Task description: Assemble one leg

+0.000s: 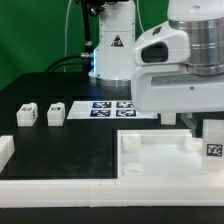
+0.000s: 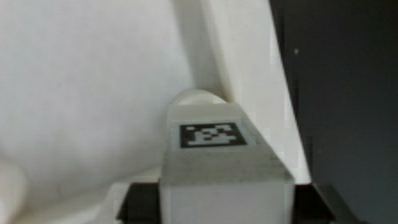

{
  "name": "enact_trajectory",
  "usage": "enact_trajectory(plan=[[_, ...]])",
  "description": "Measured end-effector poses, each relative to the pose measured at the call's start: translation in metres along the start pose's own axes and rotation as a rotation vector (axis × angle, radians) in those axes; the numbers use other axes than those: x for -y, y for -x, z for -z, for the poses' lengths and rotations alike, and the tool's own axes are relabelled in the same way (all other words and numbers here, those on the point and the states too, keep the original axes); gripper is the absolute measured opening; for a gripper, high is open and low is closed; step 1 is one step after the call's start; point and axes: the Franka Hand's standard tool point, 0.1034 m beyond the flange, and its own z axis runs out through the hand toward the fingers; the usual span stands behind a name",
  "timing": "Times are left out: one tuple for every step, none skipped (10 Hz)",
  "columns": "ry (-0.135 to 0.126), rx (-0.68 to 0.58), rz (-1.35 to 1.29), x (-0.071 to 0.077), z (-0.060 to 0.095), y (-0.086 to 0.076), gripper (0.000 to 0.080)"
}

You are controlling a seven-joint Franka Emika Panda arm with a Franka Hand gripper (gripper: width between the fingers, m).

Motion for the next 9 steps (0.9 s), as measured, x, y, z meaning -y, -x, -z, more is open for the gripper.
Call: enact_trajectory(plan=[[-0.022, -0.016, -0.137, -0.0009, -0.0002, 0.0012, 0.0298], [-0.055, -0.028, -0.275, -0.0019, -0.0005, 0.0010, 0.0298], [-0.079, -0.020, -0.446, -0.0026, -0.0008, 0.0019, 0.0298], [-0.087, -0.009, -0.559, -0.0017, -0.0015, 0.0032, 0.0298], [-0.097, 0.002, -0.645, -0.0015, -0.0018, 0.0030, 0.0298], [-0.107, 0.019, -0.760, -0.0008, -0.0023, 0.0034, 0.0298], [-0.112, 0.030, -0.822, 0.0007, -0.0028, 0.0047, 0.0298], [-0.111, 0.036, -0.836, 0.0017, -0.0032, 0.0060, 0.0298], [-0.111, 0.034, -0.798, 0.0016, -0.0033, 0.0060, 0.0352]])
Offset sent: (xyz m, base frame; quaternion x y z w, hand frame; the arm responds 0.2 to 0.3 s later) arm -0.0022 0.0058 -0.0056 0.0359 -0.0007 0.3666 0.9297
